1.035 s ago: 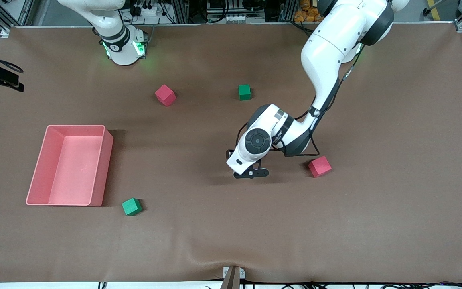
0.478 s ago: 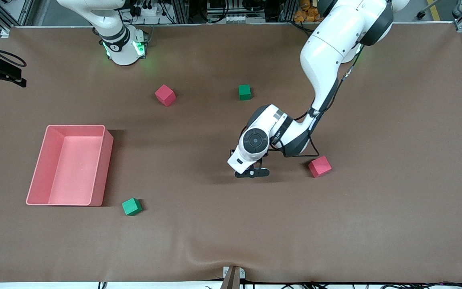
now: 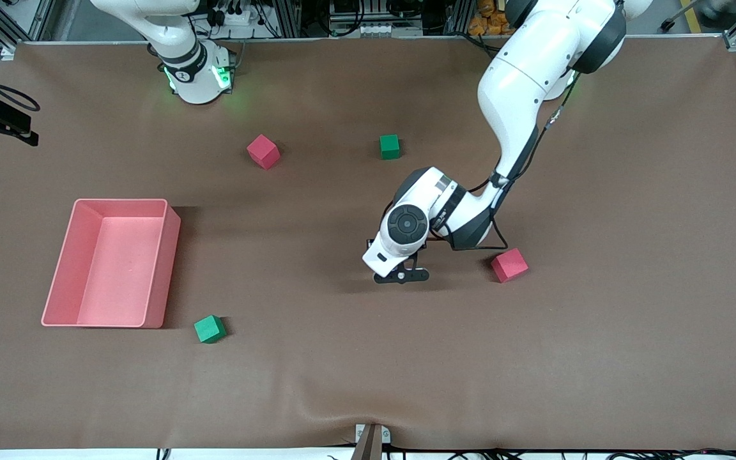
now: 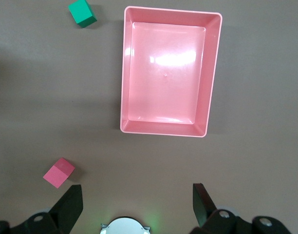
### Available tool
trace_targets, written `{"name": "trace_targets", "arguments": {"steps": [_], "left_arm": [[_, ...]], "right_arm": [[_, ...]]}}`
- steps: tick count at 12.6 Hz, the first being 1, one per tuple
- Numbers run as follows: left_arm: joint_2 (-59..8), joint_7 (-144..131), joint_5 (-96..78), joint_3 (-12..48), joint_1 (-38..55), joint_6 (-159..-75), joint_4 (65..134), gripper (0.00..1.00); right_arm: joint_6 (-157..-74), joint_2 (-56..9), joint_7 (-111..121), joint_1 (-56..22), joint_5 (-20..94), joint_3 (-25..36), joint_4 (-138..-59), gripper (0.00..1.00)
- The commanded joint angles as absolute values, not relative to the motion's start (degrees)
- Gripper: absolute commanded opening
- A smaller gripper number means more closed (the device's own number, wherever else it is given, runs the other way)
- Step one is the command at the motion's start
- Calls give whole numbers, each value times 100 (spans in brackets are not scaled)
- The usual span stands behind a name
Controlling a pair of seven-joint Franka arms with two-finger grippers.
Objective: Place and upright button with both arms
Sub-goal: 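Close the left gripper on the button and lift it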
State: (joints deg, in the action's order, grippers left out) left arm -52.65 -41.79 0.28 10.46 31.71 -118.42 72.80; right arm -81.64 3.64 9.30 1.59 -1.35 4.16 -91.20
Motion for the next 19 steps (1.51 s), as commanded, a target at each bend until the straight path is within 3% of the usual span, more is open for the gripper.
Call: {"name": "trace_targets", "arguments": {"steps": [1, 2, 3, 5, 7, 9, 16, 19], "left_arm": [[-5326, -4351, 158, 1046, 3199, -12040, 7295, 62], [-5352, -4351, 167, 1046, 3199, -12050, 7286, 62], [-5353, -4342, 167, 1046, 3191, -12059, 7286, 54], [-5344, -4351, 158, 1046, 3199, -12059, 7286, 20], [-5326, -4368, 158, 1046, 3190, -12059, 7286, 4], [-5291, -4560, 150, 1046, 3190, -12059, 7269, 0], [-4563, -5779, 509, 1002, 3744, -11689, 7216, 0], [-4359, -7272, 1772, 1046, 4235, -11410, 7207, 0]], "right_arm": [[-8200, 211, 565, 149, -53, 475, -9018, 100], [-8174, 133, 214, 149, -18, 475, -8852, 100], [-8156, 97, 150, 132, -9, 475, -8824, 100], [-8147, 97, 167, 105, 9, 466, -8816, 100], [-8191, 97, 167, 70, 114, 466, -8789, 100], [-8200, 97, 176, 140, 123, 475, -8780, 100], [-8139, 123, 220, 132, 88, 483, -8667, 100], [-8033, 132, 272, 141, 114, 492, -8570, 100]]}}
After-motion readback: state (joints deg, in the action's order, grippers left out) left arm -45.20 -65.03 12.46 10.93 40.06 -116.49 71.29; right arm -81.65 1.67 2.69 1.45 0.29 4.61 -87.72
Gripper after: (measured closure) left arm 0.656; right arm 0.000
